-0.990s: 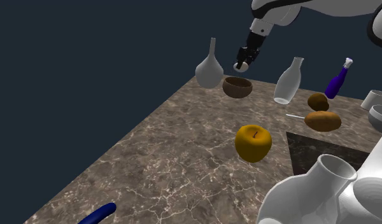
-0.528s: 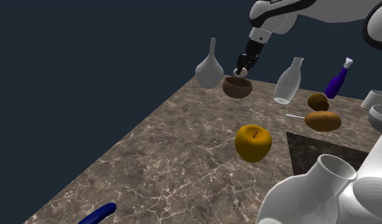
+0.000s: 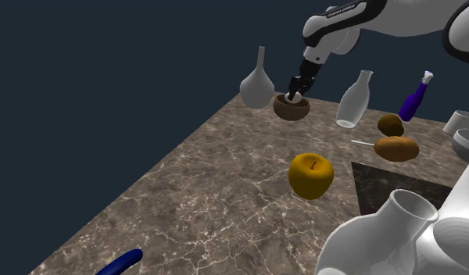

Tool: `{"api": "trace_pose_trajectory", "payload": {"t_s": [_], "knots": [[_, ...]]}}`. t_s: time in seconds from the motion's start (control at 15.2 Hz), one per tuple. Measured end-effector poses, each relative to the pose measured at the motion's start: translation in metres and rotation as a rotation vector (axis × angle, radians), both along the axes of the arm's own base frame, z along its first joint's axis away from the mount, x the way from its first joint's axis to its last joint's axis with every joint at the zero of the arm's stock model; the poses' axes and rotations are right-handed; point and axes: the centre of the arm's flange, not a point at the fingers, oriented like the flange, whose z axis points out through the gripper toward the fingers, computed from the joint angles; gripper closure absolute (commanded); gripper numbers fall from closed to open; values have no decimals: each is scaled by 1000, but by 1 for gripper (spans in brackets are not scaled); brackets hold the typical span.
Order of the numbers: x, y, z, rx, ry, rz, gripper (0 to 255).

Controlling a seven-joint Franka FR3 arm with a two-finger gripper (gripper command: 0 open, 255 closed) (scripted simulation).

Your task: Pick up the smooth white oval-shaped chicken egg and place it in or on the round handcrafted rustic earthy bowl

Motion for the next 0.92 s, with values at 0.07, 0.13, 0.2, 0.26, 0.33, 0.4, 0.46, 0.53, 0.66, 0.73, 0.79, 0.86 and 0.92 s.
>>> {"api": "trace_pose_trajectory", "payload": {"t_s": [0.07,0.13,0.2,0.26,0.33,0.4,0.46,0.53,0.66,0.73,0.79,0.86,0.92], "knots": [[0,0,-1,0,0,0,255],[0,-1,-1,0,0,0,255],[0,-1,-1,0,0,0,255],[0,-1,-2,0,0,0,255],[0,-1,-2,0,0,0,0],[0,-1,-2,0,-1,0,0],[0,-1,-2,0,-1,0,0],[0,-1,-2,0,-1,0,0],[0,-1,-2,0,-1,0,0],[0,-1,-2,0,-1,0,0],[-1,-2,5,0,-1,0,0],[-3,-2,13,0,-1,0,0],[-3,-5,26,-1,-2,0,0]]}}
